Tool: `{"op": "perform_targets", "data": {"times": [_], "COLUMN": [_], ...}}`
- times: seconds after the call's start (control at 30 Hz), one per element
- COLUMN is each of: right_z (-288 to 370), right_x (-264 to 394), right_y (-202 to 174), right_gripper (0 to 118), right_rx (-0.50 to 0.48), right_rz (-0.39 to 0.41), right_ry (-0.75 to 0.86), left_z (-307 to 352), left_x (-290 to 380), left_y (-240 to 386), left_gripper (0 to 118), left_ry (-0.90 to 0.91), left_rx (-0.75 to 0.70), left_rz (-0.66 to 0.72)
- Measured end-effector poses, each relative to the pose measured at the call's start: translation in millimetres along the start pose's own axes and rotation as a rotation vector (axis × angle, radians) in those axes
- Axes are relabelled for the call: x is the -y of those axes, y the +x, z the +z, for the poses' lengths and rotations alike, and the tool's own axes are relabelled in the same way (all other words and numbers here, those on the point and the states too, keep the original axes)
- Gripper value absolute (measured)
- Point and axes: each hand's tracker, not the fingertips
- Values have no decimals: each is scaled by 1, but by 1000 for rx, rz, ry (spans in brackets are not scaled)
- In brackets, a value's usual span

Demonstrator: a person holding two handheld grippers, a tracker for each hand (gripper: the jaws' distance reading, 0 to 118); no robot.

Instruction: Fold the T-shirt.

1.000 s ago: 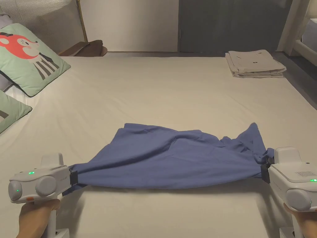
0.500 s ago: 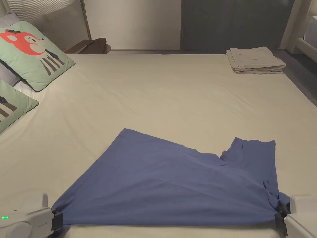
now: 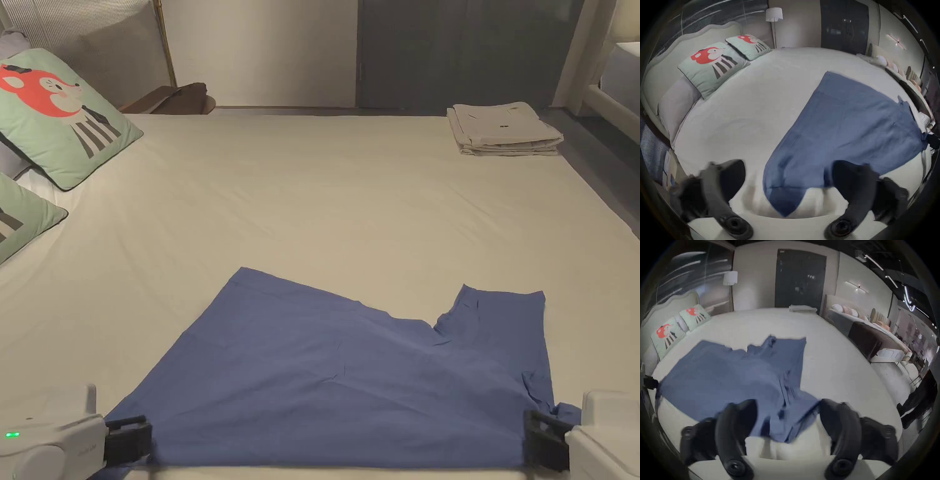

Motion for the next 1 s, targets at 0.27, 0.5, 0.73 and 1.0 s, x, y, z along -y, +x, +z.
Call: {"op": "perform_targets", "data": {"times": [0.27, 0.5, 0.73, 1.0], "right_z": [52, 78, 81, 86], "right_x": [-87, -115, -116, -119], "right_y": [-29, -58, -68, -83], "right_gripper": [95, 94, 39, 0], "right_rx": [-12, 19, 44, 98], "right_rz": [-54, -1, 7, 72], "right_ry": [361, 529, 585, 620], "left_z": [67, 99, 101, 88], "left_x": [-82, -111, -107, -111], "left_y": [55, 98, 117, 123], "left_gripper": [110, 109, 51, 0], "left_ry": [371, 645, 741, 724], "left_rx": [175, 194, 187, 217], "left_rz": [25, -19, -61, -17]}}
